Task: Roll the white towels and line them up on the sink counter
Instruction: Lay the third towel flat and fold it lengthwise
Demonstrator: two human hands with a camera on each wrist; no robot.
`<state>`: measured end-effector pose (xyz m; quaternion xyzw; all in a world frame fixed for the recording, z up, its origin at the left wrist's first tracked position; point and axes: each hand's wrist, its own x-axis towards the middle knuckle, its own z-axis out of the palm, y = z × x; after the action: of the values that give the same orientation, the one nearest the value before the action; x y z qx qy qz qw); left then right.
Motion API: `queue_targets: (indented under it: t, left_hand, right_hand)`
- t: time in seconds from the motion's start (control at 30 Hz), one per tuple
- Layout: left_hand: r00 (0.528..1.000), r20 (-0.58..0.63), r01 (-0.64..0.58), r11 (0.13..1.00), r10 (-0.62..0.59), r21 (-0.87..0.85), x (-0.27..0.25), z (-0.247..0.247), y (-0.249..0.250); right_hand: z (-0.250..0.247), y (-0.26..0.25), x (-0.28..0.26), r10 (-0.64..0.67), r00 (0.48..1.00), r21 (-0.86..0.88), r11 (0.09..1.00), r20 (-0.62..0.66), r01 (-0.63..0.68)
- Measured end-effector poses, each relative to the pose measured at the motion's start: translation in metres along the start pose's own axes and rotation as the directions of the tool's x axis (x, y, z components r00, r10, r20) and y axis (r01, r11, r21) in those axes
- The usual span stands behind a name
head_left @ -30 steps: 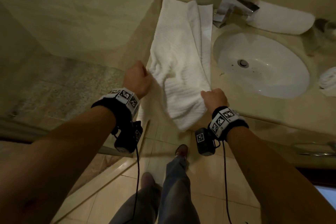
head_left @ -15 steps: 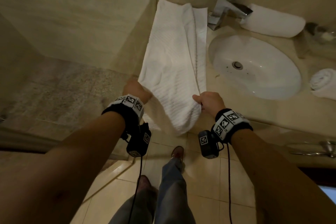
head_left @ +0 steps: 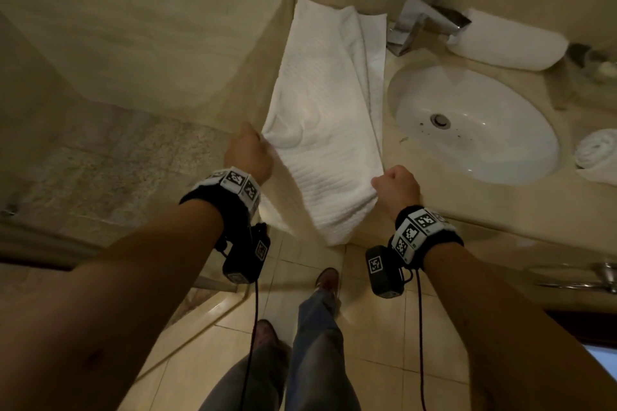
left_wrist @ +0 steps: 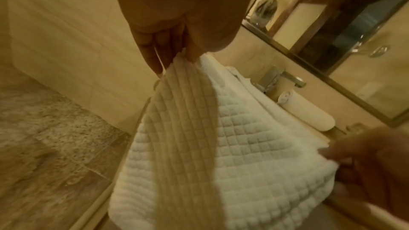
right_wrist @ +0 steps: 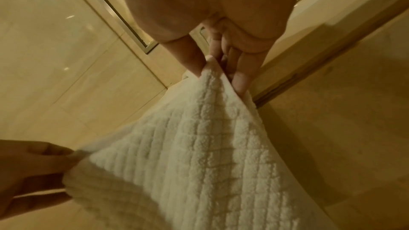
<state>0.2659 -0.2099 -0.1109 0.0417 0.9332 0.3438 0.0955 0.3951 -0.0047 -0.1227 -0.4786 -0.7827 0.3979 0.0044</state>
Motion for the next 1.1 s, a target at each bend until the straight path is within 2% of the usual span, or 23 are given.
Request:
queue_targets:
  t: [0.1,0.2,0.3,0.47,0.7,0.93,1.0,1.1]
  left_hand:
    - [1.000,-0.009,0.023,0.999,-0.022,0.033,-0.005,0.008,-0.010]
    - [0.998,0.045,0.041,0.997,-0.044,0.072,-0.003,0.006,-0.008]
    - [0.987,0.126,0.079,0.983,-0.101,0.166,0.002,0.004,-0.004]
    - [0.983,0.147,0.068,0.960,-0.111,0.273,0.004,0.001,-0.006]
    - [0.984,0.147,0.059,0.967,-0.097,0.246,0.008,-0.003,0.002]
    - [0.976,0.181,0.064,0.951,-0.123,0.301,0.010,0.005,0.008]
    - [0.972,0.201,0.060,0.956,-0.122,0.287,0.011,0.005,0.012]
    - [0.965,0.230,0.058,0.956,-0.127,0.286,0.015,0.002,0.018]
  right_hand:
    - [-0.003,0.000,-0.004,-0.039,0.999,0.016,0.999,0.028,0.038]
    - [-0.006,-0.001,-0.005,-0.099,0.993,-0.025,0.995,0.067,0.101]
    - [-0.010,0.001,-0.002,-0.071,0.995,-0.069,0.995,0.076,0.076]
    - [-0.011,0.005,0.002,-0.040,0.998,-0.068,0.997,0.045,0.043]
    - [-0.015,0.003,0.012,0.035,0.989,0.018,0.999,0.144,-0.038]
    - [-0.014,-0.005,0.021,-0.014,0.968,-0.080,0.996,0.251,0.035]
    - [-0.012,-0.004,0.020,-0.039,0.972,-0.150,0.986,0.231,0.075]
    - [-0.010,-0.006,0.019,-0.031,0.989,-0.180,0.982,0.146,0.057]
